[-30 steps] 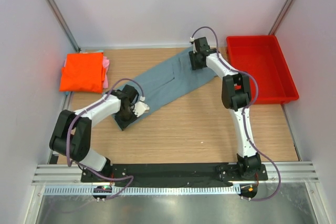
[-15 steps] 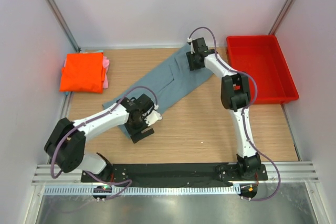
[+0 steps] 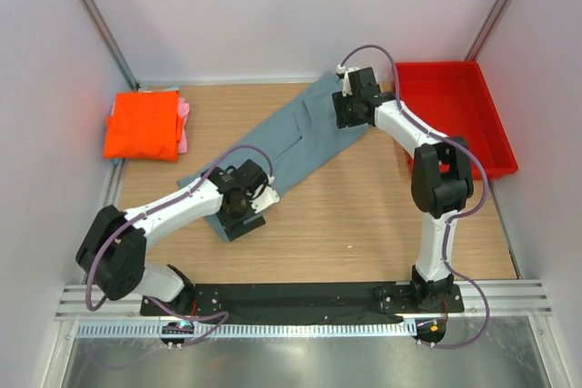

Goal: Fold and stack the t-shirts
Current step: Fold the tshirt

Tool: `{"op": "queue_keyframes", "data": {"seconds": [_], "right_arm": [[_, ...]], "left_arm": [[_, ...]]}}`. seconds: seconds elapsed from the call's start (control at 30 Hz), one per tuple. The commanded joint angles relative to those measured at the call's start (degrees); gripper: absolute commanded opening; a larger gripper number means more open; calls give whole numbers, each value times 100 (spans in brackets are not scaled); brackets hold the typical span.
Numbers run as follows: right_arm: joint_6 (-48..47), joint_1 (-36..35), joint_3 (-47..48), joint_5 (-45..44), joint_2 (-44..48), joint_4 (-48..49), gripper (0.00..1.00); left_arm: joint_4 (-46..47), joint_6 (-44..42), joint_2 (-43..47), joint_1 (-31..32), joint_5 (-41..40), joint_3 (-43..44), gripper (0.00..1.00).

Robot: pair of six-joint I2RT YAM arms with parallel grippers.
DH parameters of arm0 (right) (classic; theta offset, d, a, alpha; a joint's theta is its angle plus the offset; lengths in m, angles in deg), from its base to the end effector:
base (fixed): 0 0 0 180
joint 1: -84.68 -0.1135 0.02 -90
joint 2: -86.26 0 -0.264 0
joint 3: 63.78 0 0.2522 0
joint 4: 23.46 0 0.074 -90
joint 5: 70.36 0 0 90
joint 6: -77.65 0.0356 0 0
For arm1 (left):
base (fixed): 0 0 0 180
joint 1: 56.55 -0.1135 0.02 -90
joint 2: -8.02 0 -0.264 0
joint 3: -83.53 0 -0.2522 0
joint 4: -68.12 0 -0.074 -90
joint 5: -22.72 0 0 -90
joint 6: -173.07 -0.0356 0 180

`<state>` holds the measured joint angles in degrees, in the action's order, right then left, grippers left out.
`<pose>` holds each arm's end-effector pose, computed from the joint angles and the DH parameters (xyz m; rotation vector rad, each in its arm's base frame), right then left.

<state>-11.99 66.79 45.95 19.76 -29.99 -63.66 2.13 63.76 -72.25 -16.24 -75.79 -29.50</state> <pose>0.4401 0.1421 0.2418 -0.3654 2.3636 0.1530 0.1873 -0.1520 0.2084 1.4372 2.5495 0.1641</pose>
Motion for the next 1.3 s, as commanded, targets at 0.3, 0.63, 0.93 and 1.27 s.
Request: {"op": "queue_keyframes", "data": {"seconds": [0.3, 0.63, 0.93, 1.27], "right_arm": [[96, 49, -596, 14, -3, 288, 52], [-10, 119, -535, -424, -258, 218, 52], [-10, 207, -105, -636, -908, -10, 52], [-1, 207, 931, -601, -1778, -361, 52]], "left_arm": [[239, -29, -832, -15, 367, -320, 62], [222, 24, -1377, -15, 1158, -347, 27], [37, -55, -1755, 388, 1546, -92, 5], [-129, -55, -2598, 1460, 1792, 558, 2]]}}
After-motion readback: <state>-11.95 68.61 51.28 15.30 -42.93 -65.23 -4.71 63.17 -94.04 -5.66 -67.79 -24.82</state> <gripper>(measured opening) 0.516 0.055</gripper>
